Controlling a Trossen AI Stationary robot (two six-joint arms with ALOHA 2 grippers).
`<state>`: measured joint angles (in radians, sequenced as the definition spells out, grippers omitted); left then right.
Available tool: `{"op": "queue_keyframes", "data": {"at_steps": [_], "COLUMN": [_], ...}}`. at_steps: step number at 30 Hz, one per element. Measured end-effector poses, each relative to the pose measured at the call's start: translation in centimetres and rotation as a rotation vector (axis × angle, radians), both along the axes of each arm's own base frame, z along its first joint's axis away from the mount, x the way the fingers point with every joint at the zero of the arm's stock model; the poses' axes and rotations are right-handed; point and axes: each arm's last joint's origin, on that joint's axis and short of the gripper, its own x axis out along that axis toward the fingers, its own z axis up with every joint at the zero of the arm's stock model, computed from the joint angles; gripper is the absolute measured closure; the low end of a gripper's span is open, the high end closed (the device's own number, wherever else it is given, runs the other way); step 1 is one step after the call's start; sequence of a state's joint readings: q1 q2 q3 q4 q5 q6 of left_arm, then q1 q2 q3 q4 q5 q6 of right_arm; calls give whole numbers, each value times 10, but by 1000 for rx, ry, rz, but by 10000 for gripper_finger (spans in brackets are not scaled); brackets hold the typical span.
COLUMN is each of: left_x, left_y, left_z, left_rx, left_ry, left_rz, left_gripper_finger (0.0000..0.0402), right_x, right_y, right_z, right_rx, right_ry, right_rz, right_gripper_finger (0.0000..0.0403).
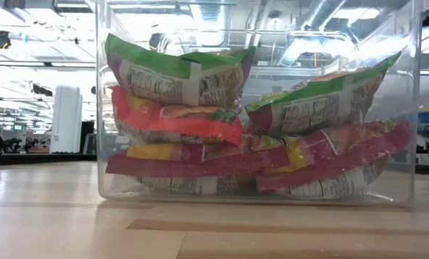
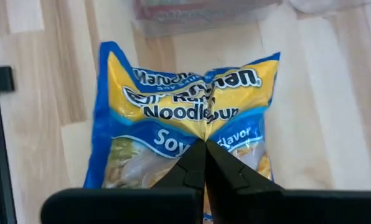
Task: Pick & Place Food Item
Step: Put the blue noodle pack into the white transparent bin
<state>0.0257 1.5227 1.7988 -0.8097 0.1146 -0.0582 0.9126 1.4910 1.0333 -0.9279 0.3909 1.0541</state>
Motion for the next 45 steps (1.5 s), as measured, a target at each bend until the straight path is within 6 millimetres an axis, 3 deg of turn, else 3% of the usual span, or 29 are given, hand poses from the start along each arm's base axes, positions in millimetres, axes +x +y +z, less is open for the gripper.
{"op": "queue_keyframes", "data": {"at_steps": [8, 13, 21, 24, 28, 34, 40, 45], "left_x": [-4, -23, -58, -76, -100, -137, -167, -175], "left_y": [0, -3, -26, -28, -32, -43, -52, -53], "left_z": [-6, -8, -3, -18, -45, -85, -126, -162], "left_rx": [29, 15, 4, -32, -113, -150, -145, -91], "left_ry": [72, 179, 166, 199, 171, -59, -301, -375], "left_rz": [4, -23, -102, -70, -35, 7, 79, 78], "left_gripper_finger": [266, 269, 352, 391, 397, 401, 401, 401], "right_x": [-14, -26, -30, -22, -5, 22, 50, 86], "right_y": [-1, -11, -34, -39, -46, -58, -67, -73], "right_z": [28, 51, 79, 95, 122, 155, 165, 152], "right_rx": [59, 113, 157, 134, 91, 59, 78, 103], "right_ry": [-57, -193, -306, -325, -332, -354, -342, -287], "right_rz": [-26, -83, -90, -48, 3, 46, 58, 83], "right_gripper_finger": [403, 403, 403, 403, 403, 403, 403, 403]}}
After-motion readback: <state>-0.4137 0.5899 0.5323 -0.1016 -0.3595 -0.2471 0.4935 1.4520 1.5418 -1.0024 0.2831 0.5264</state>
